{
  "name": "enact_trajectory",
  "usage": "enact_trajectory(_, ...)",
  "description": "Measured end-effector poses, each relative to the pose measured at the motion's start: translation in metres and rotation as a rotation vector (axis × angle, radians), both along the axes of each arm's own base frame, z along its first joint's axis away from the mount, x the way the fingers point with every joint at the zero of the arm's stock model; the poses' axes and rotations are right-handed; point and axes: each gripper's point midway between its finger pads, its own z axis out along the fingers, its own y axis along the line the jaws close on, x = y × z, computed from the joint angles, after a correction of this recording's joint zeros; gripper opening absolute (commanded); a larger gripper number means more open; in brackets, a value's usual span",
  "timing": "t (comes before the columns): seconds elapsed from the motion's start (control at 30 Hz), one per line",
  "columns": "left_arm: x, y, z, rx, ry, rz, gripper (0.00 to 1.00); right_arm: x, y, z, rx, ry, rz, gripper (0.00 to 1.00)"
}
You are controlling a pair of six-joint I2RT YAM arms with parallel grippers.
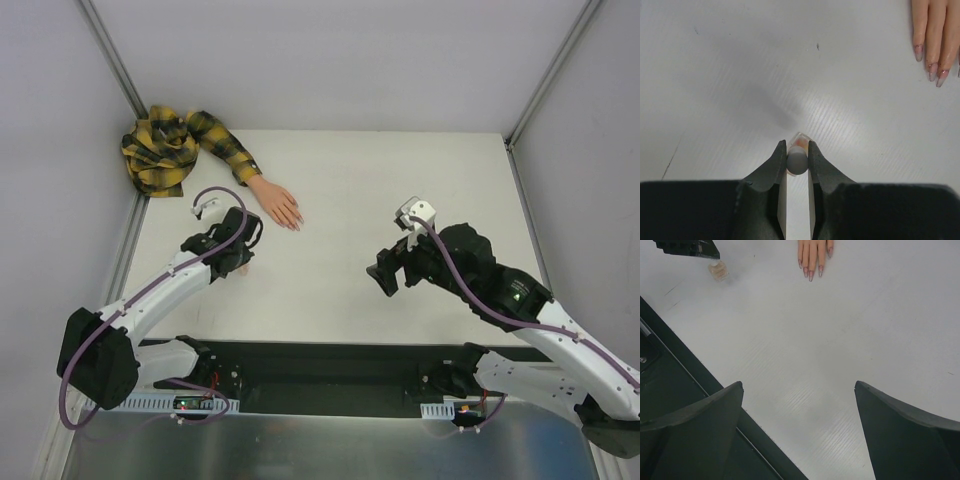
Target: Paint the nails
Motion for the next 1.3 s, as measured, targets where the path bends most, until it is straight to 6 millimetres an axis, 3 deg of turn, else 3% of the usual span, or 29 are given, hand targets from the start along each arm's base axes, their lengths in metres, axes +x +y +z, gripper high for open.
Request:
enact_trajectory(1.03,-0.001,0.007,-0.039,0.007,0.082,0.085,0.0,-0.001,-0.001,-0.013,-0.02,0.023,-0.003,0.96)
enact_trajectory(1.3,0.0,0.007,-0.044,0.002,0.072,0.085,0.05,-0.001,-0.001,-0.013,-0.02,0.023,-0.001,0.96)
